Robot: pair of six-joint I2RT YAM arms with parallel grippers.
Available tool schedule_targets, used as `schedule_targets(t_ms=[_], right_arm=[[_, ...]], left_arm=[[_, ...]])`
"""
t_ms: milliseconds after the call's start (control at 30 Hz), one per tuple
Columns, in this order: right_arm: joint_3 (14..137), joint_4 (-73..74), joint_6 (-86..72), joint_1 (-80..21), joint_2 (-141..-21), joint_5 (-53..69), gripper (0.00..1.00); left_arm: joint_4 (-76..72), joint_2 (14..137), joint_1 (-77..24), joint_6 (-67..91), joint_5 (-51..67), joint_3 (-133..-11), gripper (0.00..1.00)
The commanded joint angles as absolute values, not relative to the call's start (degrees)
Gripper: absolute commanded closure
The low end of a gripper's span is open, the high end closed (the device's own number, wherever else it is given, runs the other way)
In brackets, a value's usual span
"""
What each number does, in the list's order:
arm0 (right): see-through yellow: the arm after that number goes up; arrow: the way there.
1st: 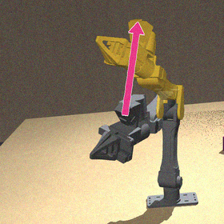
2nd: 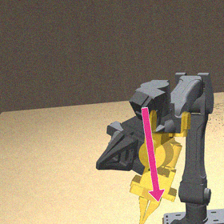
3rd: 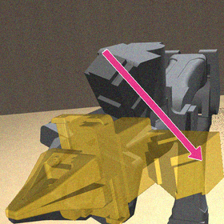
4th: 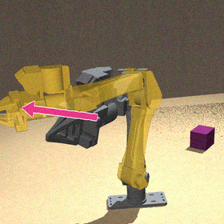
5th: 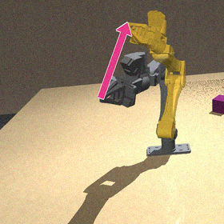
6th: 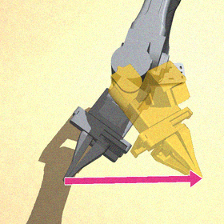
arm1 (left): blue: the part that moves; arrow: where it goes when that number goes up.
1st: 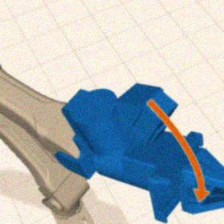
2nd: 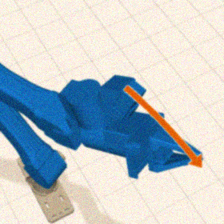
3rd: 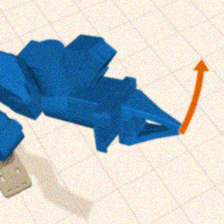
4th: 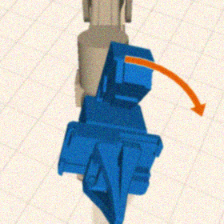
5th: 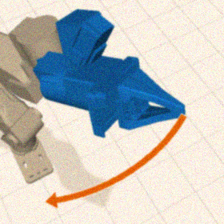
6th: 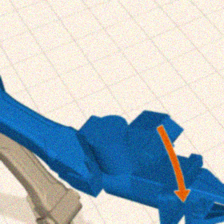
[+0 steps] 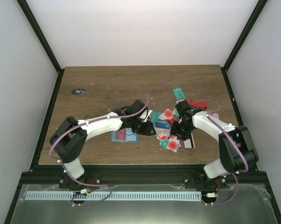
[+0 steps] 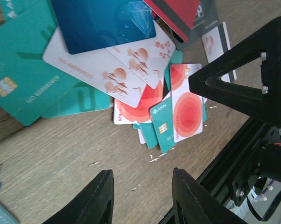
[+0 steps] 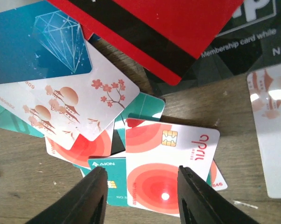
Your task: Put the credit cards into the card holder
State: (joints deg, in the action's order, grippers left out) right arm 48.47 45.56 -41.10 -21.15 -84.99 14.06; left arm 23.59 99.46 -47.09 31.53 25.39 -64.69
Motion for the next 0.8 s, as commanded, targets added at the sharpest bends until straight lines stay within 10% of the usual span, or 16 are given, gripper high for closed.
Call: schedule_targets(t_ms=[0,100,233,567,767], right_arm=[[47.7,47.6,-41.0,-21.3,-83.1,14.3,0.51],[47.0,48.0,-40.4,-21.4,-82.4,13.6,0.23],[46.3,47.6,-40.2,-21.7,-83.7,12.6,0.10],[50.3,48.7,-42.1,-25.3,-93.4,5.1,0.11],[48.0,47.4,-42.4,-25.7,-96.6,4.2,0.30]], left_arm=[[20.6,98.1,-48.1,32.4,27.7,-63.7,0.62],[20.5,98.2,-48.6,32.0,27.8,-63.7,0.61],[20.7,97.9,-49.1,31.6,27.6,-63.3,0.61],[20.7,95.6,-49.2,30.8,26.4,-60.1,0.61],[19.8,93.0,-49.2,31.1,24.9,-56.8,0.61]])
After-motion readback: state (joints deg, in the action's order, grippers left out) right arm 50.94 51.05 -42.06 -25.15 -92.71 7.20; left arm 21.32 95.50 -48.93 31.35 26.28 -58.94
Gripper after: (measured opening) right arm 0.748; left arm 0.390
